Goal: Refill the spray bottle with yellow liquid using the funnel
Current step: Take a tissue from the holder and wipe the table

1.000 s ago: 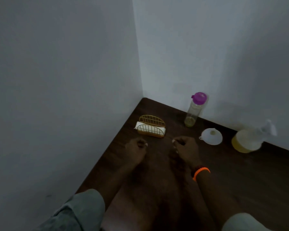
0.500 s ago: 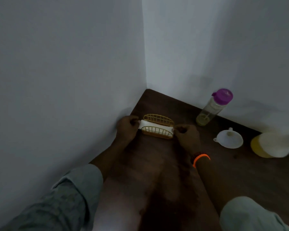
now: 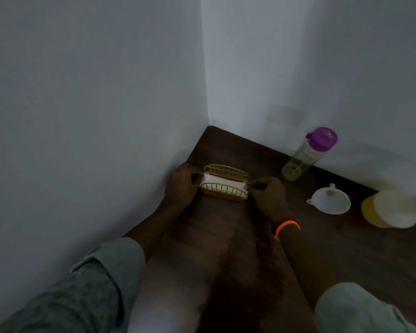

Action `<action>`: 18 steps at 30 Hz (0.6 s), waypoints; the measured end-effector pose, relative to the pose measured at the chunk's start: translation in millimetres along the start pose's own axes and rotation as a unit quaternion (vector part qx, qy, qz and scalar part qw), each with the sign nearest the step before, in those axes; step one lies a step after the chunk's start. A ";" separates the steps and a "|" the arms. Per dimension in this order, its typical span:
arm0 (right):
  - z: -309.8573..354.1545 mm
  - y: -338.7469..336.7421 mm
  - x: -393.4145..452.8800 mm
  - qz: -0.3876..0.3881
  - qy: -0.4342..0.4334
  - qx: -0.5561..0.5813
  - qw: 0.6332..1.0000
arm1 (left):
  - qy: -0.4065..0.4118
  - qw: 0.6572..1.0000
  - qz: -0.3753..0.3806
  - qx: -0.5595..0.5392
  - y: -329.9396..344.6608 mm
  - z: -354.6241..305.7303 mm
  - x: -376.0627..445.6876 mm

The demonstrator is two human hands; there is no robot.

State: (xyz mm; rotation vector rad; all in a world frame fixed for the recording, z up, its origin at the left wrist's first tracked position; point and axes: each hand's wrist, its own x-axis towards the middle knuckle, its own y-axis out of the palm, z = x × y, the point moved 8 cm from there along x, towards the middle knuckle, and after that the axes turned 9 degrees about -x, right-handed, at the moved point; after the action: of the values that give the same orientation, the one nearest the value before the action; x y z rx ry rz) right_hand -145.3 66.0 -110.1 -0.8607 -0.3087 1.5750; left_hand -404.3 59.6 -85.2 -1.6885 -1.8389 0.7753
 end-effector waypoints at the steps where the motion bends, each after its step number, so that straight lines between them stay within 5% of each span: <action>1: -0.1 0.1 -0.4 -0.003 -0.001 0.002 1.000 | 0.008 1.000 0.002 0.003 -0.5 -0.1 -0.2; 9: 9.2 -7.2 -10.0 -0.018 -0.035 0.016 0.999 | 0.089 0.996 -0.008 -0.013 -14.2 -12.4 -10.3; 18: 38.8 -41.9 -45.2 -0.049 -0.068 0.101 0.991 | 0.066 0.989 -0.043 -0.127 -53.1 -46.2 -28.9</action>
State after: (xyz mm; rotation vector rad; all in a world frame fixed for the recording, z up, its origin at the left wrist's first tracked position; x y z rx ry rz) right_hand -141.9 43.1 -41.0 -0.5748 -0.2792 1.5454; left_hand -405.9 30.7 -14.9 -1.7550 -1.9681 0.3963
